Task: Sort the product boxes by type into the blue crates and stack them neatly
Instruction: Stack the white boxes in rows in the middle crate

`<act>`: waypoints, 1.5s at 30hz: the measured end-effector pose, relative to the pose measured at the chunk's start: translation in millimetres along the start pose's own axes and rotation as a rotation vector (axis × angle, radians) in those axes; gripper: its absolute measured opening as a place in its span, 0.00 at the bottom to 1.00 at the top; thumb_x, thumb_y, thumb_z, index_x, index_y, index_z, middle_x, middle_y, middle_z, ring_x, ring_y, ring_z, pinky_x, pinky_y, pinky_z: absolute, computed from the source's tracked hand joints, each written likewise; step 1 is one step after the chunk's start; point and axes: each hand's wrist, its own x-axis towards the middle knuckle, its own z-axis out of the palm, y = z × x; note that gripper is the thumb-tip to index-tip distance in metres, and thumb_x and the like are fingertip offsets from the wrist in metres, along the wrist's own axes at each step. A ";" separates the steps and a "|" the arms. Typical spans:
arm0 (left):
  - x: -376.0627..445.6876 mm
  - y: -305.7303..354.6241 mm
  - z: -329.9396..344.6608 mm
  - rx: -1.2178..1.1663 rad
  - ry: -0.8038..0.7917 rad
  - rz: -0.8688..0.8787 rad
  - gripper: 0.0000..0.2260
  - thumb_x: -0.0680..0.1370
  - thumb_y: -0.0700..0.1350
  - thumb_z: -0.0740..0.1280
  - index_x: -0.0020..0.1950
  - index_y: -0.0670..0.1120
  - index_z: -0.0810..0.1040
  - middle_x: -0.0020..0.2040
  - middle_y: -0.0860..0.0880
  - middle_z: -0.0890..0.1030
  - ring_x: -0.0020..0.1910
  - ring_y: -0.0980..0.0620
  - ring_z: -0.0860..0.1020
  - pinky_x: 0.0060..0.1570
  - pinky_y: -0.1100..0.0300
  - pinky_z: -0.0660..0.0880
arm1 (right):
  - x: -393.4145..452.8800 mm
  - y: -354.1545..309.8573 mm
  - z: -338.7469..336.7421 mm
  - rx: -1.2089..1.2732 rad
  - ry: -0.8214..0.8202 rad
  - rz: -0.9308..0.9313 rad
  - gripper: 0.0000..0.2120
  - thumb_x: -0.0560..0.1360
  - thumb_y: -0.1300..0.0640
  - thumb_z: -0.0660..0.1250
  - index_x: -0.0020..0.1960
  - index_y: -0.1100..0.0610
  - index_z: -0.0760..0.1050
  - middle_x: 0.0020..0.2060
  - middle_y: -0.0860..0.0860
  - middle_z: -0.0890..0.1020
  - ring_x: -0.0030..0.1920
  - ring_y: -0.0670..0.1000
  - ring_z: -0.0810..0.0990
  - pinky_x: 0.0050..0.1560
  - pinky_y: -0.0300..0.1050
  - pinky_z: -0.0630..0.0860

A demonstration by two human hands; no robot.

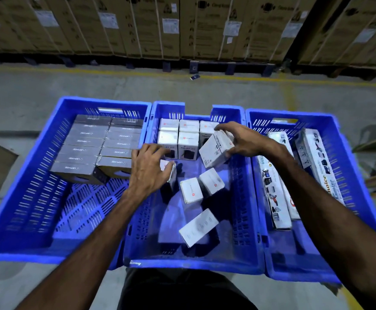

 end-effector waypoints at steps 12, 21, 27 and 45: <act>34.2 114.8 18.5 -0.731 -0.265 -0.167 0.39 0.69 0.54 0.80 0.76 0.55 0.66 0.71 0.51 0.77 0.68 0.50 0.76 0.68 0.48 0.75 | -17.7 -37.4 -18.5 0.217 0.232 0.447 0.34 0.65 0.24 0.68 0.34 0.58 0.79 0.29 0.54 0.84 0.32 0.57 0.85 0.40 0.50 0.81; 40.7 83.8 19.6 -1.301 -0.518 -0.511 0.30 0.72 0.32 0.78 0.71 0.46 0.75 0.60 0.42 0.85 0.61 0.39 0.83 0.62 0.41 0.81 | -33.8 -23.9 -15.3 0.553 0.053 0.261 0.20 0.78 0.38 0.70 0.58 0.54 0.83 0.46 0.55 0.85 0.41 0.49 0.84 0.38 0.43 0.79; 43.4 68.7 10.3 -1.248 -0.612 -0.438 0.31 0.74 0.29 0.74 0.74 0.47 0.71 0.67 0.46 0.82 0.66 0.49 0.81 0.65 0.49 0.80 | -31.2 -26.4 -19.5 0.550 0.019 0.144 0.28 0.70 0.56 0.82 0.67 0.58 0.78 0.55 0.54 0.81 0.45 0.52 0.84 0.37 0.36 0.79; 9.2 -21.2 -6.9 0.068 -0.092 0.099 0.20 0.71 0.37 0.72 0.63 0.45 0.80 0.64 0.45 0.80 0.66 0.41 0.74 0.61 0.45 0.76 | 38.5 -29.9 55.6 0.062 0.203 0.449 0.26 0.73 0.57 0.75 0.66 0.55 0.68 0.64 0.65 0.70 0.58 0.69 0.78 0.60 0.57 0.77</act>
